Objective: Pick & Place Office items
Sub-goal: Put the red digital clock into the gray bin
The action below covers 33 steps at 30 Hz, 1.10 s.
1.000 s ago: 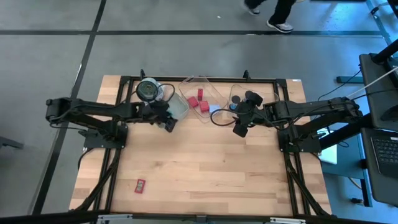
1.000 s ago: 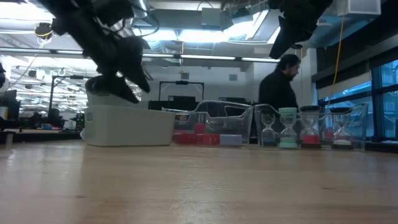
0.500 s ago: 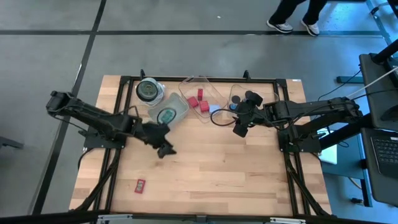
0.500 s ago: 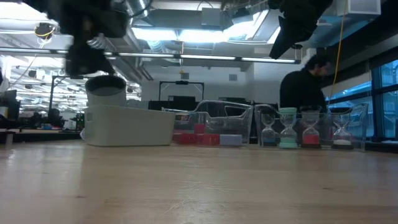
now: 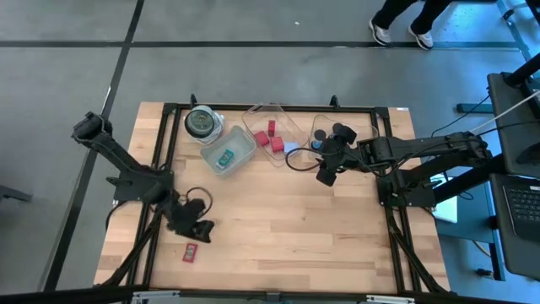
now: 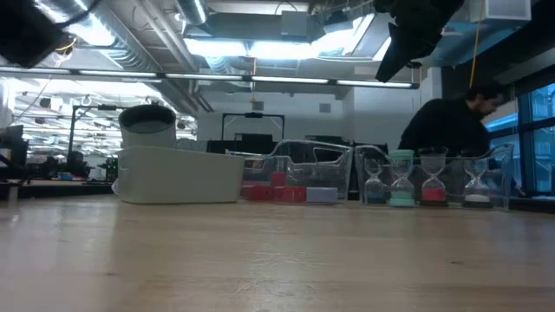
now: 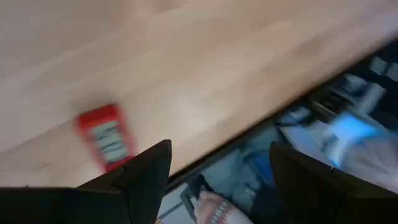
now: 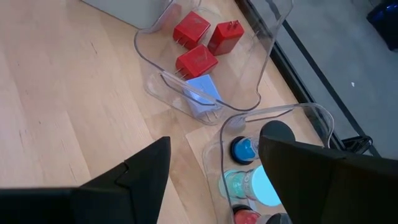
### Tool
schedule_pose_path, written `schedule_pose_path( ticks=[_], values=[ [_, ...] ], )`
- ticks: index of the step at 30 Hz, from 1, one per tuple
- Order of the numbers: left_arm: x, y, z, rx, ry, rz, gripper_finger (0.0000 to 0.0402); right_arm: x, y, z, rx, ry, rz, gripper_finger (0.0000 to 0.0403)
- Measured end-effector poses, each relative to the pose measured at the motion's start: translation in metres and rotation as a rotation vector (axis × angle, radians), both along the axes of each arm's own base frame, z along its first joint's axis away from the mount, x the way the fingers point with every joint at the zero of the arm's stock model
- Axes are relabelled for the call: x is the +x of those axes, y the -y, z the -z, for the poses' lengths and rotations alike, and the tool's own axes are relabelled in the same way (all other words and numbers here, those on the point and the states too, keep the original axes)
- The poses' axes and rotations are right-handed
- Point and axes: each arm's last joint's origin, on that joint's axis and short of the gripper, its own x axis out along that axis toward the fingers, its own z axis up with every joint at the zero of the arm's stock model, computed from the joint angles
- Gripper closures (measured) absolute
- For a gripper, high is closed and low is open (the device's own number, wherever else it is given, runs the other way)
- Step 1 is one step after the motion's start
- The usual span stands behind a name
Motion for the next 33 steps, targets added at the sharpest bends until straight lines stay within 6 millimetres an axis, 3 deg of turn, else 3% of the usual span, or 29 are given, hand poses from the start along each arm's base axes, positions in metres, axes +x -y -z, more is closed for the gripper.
schedule_pose_path(
  ticks=[5,10,24,33],
  values=[
    [-0.018,0.014,0.018,0.038,-0.213,-0.060,0.0135,0.000,0.000,0.000,-0.013,-0.008,-0.018,0.0154],
    [-0.023,0.025,0.032,0.071,-0.308,-0.076,0.0135,0.002,0.000,-0.001,-0.023,-0.002,-0.036,0.0154],
    [-0.014,0.041,0.065,0.143,-0.370,-0.077,0.0135,0.003,0.000,-0.002,-0.023,0.014,-0.037,0.0154],
    [-0.013,0.042,0.074,0.180,-0.398,-0.066,0.0139,0.003,0.000,-0.002,-0.030,0.009,-0.046,0.0154]
  ],
)
